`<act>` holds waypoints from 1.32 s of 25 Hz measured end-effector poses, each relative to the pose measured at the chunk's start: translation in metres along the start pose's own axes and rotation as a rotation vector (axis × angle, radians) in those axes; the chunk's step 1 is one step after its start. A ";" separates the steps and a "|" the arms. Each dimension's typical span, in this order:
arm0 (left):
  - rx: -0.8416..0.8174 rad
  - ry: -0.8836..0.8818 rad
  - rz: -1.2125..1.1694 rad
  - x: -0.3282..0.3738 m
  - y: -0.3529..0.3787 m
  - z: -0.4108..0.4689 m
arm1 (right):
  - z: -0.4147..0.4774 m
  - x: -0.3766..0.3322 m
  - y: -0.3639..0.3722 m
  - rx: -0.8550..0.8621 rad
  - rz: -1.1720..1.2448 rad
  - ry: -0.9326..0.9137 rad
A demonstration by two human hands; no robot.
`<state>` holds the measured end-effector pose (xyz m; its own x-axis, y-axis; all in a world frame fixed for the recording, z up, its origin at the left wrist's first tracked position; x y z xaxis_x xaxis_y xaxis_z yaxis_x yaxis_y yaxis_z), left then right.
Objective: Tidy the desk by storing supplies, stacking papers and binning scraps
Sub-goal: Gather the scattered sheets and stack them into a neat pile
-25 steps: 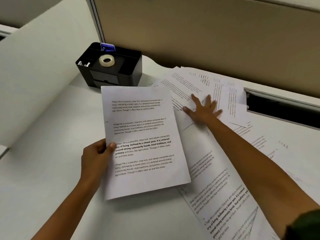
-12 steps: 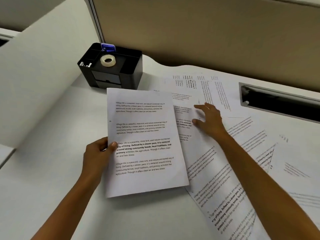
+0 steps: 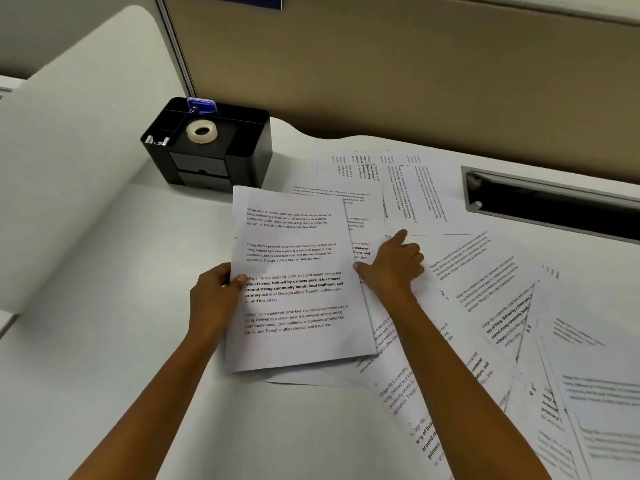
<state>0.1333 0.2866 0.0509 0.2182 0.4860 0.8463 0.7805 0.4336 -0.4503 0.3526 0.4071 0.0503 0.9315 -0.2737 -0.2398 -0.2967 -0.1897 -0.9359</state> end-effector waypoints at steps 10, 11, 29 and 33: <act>0.085 -0.020 -0.039 -0.004 0.000 0.000 | -0.007 0.007 -0.005 0.034 0.732 -0.035; 0.082 -0.029 -0.067 -0.006 -0.001 0.000 | -0.011 0.009 -0.008 0.059 0.809 -0.009; 0.084 0.007 0.031 -0.009 -0.002 -0.006 | -0.038 -0.064 0.020 -0.055 0.211 0.222; 0.087 0.018 0.022 -0.008 -0.001 -0.006 | -0.047 -0.067 0.022 -0.055 0.109 0.215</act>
<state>0.1340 0.2773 0.0465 0.2457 0.4829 0.8405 0.7216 0.4879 -0.4912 0.2741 0.3768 0.0580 0.8286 -0.4888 -0.2728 -0.4095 -0.1971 -0.8907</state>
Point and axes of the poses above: each hand's wrist, its own z-axis towards the middle knuckle, its own y-axis out of the palm, x = y × z, the point moved 1 cm from there along z, towards the middle knuckle, and after that the axes turned 3 degrees about -z, right-handed, at the moved point
